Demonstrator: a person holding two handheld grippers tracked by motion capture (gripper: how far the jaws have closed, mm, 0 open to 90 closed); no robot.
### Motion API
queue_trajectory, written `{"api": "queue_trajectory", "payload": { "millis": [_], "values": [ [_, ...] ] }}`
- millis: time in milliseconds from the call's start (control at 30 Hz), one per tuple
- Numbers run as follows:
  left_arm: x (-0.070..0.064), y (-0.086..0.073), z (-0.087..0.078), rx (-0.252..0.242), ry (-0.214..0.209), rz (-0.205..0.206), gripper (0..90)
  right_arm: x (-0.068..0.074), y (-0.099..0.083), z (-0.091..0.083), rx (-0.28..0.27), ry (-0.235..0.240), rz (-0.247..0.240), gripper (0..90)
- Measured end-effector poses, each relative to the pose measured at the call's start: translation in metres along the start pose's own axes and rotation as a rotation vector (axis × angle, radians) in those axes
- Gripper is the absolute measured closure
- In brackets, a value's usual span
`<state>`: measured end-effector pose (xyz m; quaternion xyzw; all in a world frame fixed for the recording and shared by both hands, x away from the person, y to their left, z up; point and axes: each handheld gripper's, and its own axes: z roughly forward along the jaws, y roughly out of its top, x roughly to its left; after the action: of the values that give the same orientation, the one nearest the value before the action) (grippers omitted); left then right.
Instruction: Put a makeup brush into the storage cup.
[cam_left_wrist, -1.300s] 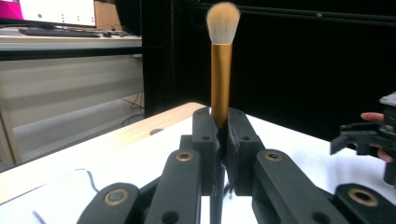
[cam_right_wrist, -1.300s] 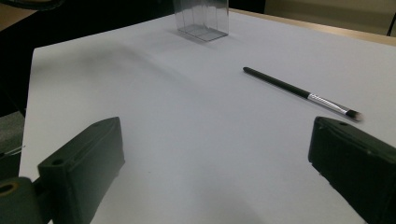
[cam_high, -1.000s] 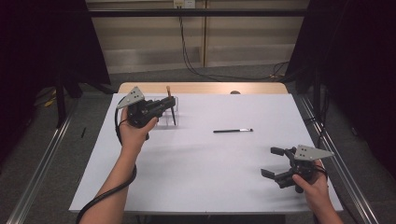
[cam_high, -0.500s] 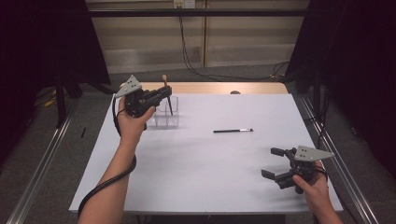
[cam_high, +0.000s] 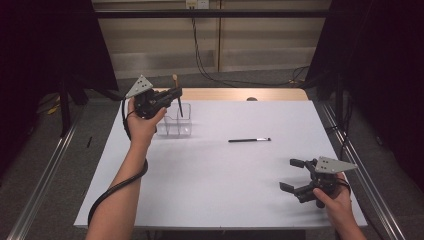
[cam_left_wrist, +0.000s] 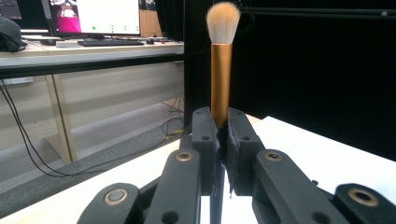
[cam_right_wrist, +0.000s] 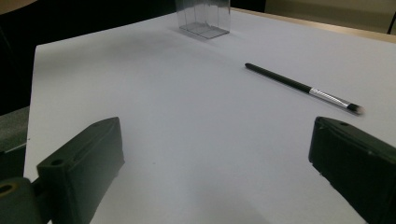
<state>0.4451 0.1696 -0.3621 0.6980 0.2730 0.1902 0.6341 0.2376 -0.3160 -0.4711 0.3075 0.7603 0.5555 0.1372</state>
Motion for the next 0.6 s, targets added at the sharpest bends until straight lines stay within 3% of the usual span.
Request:
{"api": "queue_trajectory", "payload": {
  "millis": [600],
  "values": [
    [0.009,-0.002,0.015,-0.004,0.041,0.001,83.5,0.000,0.000,0.000,-0.001,0.005,-0.008,2.6]
  ]
}}
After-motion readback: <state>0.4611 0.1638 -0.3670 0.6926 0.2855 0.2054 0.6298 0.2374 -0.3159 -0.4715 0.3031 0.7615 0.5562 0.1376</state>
